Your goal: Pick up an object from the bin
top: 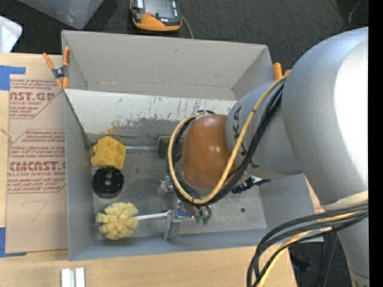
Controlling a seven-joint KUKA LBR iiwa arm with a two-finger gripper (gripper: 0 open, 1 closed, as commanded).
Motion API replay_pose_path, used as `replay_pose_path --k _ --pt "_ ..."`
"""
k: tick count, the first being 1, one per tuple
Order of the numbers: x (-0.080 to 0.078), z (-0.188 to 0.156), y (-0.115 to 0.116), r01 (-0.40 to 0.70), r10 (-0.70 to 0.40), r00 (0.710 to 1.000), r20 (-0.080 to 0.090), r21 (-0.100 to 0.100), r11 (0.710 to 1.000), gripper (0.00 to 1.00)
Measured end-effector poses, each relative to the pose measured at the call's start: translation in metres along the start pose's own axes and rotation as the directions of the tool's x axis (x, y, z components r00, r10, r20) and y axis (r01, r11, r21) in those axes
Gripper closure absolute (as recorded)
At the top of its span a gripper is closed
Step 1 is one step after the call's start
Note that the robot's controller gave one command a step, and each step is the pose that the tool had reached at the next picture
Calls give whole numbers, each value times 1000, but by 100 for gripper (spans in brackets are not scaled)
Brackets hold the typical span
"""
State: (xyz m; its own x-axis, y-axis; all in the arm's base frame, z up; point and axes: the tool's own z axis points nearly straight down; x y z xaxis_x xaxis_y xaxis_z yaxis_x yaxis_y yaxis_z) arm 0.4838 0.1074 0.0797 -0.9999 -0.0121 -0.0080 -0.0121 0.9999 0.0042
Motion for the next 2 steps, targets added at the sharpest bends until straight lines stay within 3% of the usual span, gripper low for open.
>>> replay_pose_path --k 1,2 --pt "1 8 -7 -64 64 998 15 -4 998 0" --pt "0 1 0 -5 5 1000 0 -1 1000 100"
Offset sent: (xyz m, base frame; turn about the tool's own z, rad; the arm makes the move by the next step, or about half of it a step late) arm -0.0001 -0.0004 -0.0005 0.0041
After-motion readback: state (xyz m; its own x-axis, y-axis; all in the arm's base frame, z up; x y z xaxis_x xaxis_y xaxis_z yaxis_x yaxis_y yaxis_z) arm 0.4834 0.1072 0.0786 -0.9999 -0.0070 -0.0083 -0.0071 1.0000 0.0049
